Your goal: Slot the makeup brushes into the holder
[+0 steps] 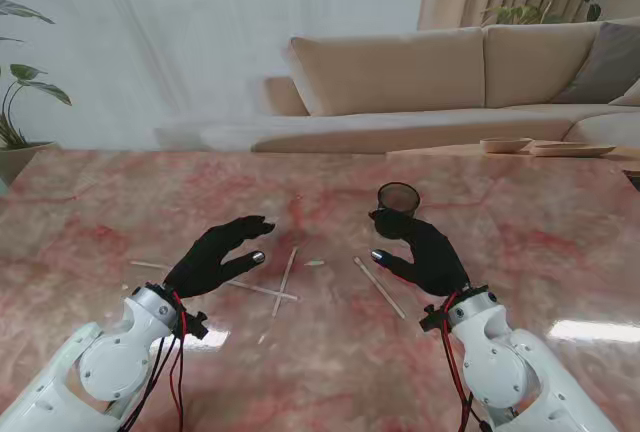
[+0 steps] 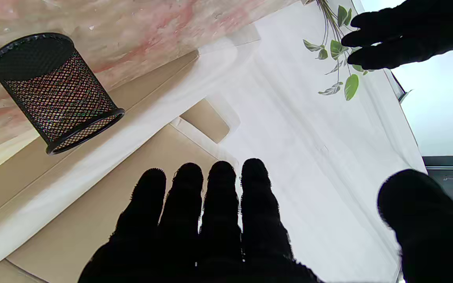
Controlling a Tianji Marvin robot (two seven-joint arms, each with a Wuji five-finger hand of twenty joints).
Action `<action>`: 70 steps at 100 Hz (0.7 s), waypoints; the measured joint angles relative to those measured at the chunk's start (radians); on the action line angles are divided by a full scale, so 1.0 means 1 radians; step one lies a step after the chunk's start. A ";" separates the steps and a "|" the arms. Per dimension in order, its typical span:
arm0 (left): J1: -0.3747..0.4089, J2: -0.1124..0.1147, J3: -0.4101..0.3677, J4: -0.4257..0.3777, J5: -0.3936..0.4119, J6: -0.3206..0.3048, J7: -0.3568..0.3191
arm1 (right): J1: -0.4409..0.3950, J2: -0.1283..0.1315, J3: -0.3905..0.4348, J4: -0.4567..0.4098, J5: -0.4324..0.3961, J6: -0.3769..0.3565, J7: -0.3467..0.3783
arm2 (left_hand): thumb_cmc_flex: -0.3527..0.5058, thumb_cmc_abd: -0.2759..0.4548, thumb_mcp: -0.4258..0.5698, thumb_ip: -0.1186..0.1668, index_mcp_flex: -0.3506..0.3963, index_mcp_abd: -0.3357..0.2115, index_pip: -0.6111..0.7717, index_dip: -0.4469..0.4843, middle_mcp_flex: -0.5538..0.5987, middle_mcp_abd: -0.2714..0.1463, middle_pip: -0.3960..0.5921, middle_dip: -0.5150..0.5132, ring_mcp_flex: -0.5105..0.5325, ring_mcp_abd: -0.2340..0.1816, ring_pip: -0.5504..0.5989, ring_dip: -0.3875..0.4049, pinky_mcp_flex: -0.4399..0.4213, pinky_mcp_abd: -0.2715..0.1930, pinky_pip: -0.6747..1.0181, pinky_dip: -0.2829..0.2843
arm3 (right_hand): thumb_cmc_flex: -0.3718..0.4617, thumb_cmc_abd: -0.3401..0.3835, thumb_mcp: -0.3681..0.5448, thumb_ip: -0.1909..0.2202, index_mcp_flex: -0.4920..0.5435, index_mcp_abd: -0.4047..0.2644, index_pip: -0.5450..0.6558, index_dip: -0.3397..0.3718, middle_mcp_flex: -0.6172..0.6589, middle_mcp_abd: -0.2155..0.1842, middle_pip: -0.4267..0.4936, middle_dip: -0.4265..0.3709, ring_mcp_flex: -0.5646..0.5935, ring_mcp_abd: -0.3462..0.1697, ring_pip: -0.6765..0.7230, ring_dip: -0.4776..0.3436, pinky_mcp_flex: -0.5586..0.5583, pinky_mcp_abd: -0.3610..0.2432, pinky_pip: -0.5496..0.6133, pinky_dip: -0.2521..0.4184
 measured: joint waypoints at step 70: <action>-0.018 0.001 -0.004 0.021 0.004 -0.026 -0.005 | -0.053 0.013 0.064 -0.099 -0.249 0.302 0.008 | 0.000 0.000 0.000 0.000 0.000 0.000 0.000 0.000 0.000 0.000 0.000 0.000 0.000 0.000 0.000 -0.002 0.000 0.000 0.000 0.000 | 0.233 -0.219 0.029 0.003 -0.004 0.000 0.089 0.092 -0.068 -0.001 0.010 0.054 -0.106 0.014 0.014 0.062 -0.126 0.024 0.049 0.050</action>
